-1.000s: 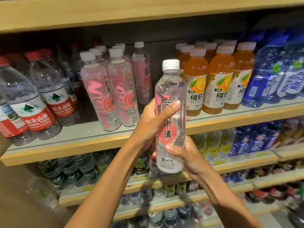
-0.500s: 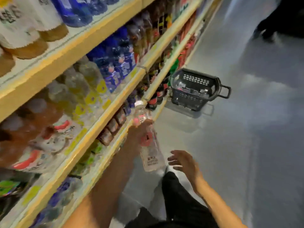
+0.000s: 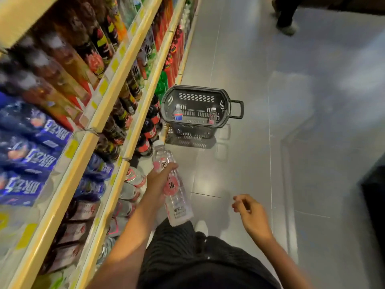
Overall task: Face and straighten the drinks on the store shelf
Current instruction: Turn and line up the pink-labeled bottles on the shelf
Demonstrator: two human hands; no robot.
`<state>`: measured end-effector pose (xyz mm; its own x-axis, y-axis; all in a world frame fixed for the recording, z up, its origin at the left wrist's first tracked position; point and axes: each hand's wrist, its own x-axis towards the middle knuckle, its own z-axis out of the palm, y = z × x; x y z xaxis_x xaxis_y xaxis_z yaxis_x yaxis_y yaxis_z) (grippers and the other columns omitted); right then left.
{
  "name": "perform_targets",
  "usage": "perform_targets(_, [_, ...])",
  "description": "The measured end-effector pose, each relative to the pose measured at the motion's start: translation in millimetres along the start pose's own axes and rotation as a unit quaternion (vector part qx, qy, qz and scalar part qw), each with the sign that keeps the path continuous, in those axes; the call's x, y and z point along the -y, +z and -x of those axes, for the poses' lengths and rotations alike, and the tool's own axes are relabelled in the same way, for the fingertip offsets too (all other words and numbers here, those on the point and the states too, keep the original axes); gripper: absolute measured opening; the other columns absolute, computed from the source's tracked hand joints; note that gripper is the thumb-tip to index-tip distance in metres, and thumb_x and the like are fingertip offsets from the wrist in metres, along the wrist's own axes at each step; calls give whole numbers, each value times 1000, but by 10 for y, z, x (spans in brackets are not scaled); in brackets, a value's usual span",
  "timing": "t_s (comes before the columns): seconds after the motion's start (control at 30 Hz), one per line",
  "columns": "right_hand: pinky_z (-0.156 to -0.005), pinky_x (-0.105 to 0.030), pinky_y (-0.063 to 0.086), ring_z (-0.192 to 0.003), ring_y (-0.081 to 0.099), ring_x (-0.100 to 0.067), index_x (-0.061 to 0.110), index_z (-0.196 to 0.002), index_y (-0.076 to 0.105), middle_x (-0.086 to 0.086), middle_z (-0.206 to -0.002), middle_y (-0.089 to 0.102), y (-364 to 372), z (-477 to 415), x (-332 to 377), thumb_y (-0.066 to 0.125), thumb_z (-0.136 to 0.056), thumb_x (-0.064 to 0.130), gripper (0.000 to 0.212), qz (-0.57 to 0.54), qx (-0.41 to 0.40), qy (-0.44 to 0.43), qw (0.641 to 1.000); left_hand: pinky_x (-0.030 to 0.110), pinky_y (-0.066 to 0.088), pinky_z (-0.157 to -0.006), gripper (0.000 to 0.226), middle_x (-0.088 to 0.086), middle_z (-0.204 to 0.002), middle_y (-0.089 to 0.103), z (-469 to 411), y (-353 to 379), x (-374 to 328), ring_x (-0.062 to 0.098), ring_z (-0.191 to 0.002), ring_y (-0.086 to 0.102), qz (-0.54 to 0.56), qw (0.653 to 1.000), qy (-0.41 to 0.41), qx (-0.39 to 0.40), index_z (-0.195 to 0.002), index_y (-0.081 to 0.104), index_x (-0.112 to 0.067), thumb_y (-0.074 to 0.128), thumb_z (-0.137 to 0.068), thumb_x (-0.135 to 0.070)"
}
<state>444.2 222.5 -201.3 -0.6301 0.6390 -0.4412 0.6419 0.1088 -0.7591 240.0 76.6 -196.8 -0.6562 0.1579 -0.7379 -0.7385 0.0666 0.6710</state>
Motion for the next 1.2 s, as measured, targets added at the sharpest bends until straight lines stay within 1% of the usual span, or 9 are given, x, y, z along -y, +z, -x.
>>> perform_targets(0.1, [-70, -35, 50, -79, 64, -30, 24, -81, 60, -15, -81, 67, -33, -350, 212, 51, -97, 17, 20, 7, -6, 6, 1000, 32, 56, -52, 22, 6, -59, 68, -342, 281, -339, 20, -52, 66, -3, 1000, 5, 21, -95, 61, -9, 73, -77, -8])
perform_targets(0.2, [-72, -37, 52, -77, 65, -27, 28, -82, 59, -8, -77, 67, -22, -794, 416, 53, -96, 15, 20, 34, -18, 3, 999, 28, 53, -48, 23, 4, -58, 68, -753, 531, -688, 18, -50, 66, -7, 999, 6, 33, -96, 61, -11, 73, -77, -9])
perform_targets(0.43, [-63, -4, 43, -74, 58, -1, 16, -103, 64, 11, -80, 61, 41, -2021, 991, 56, -94, 11, 13, 47, -68, 18, 996, 41, 53, -72, 52, 16, -91, 64, -1831, 1125, -1571, 29, -76, 62, -28, 997, 1, 68, -121, 55, -6, 76, -75, -13])
perform_targets(0.57, [-62, -2, 42, -71, 58, -1, 15, -100, 64, 11, -77, 62, 0, -2672, 1375, 58, -92, 7, 13, 10, -103, 23, 994, 54, 48, -95, 64, 27, -121, 58, -2356, 1456, -2034, 41, -109, 58, -46, 996, 1, 72, -128, 51, -5, 78, -71, -17])
perform_targets(0.73, [-64, -10, 45, -71, 60, -10, 12, -99, 65, 2, -77, 66, -129, -3513, 1699, 58, -91, 6, 12, -10, -128, 32, 991, 50, 50, -93, 96, 21, -125, 57, -2847, 1920, -2398, 39, -114, 56, -72, 994, -15, 84, -133, 49, -7, 87, -48, -31])
perform_targets(0.87, [-75, -33, 51, -76, 64, -22, 10, -101, 65, -2, -79, 67, -230, -4333, 1791, 57, -92, 7, 13, -4, -125, 38, 991, 51, 52, -85, 63, 22, -107, 62, -3415, 2329, -2501, 36, -94, 63, -82, 995, -21, 46, -113, 59, -6, 86, -60, -27])
perform_targets(1.0, [-75, -30, 51, -78, 63, -20, 7, -105, 64, -4, -84, 66, -238, -5240, 1669, 54, -93, 7, 16, 8, -104, 51, 993, 55, 51, -90, 74, 21, -121, 59, -4066, 2731, -2439, 40, -107, 60, -119, 993, -20, 4, -132, 47, -6, 81, -69, -24])
perform_targets(1.1, [-64, -11, 46, -71, 59, -13, 6, -107, 62, 1, -82, 62, -173, -5910, 1438, 54, -93, 5, 16, 19, -93, 63, 993, 53, 49, -94, 64, 16, -117, 63, -4634, 3016, -2330, 35, -106, 61, -137, 990, -26, -11, -126, 54, -8, 82, -69, -21])
perform_targets(1.2, [-74, -28, 53, -80, 62, -24, 2, -104, 61, -4, -84, 62, -36, -6543, 1084, 55, -91, 2, 15, 23, -97, 99, 990, 43, 54, -86, 37, 13, -103, 69, -5233, 3238, -2119, 30, -93, 66, -162, 986, -21, -22, -100, 63, -13, 83, -69, -11])
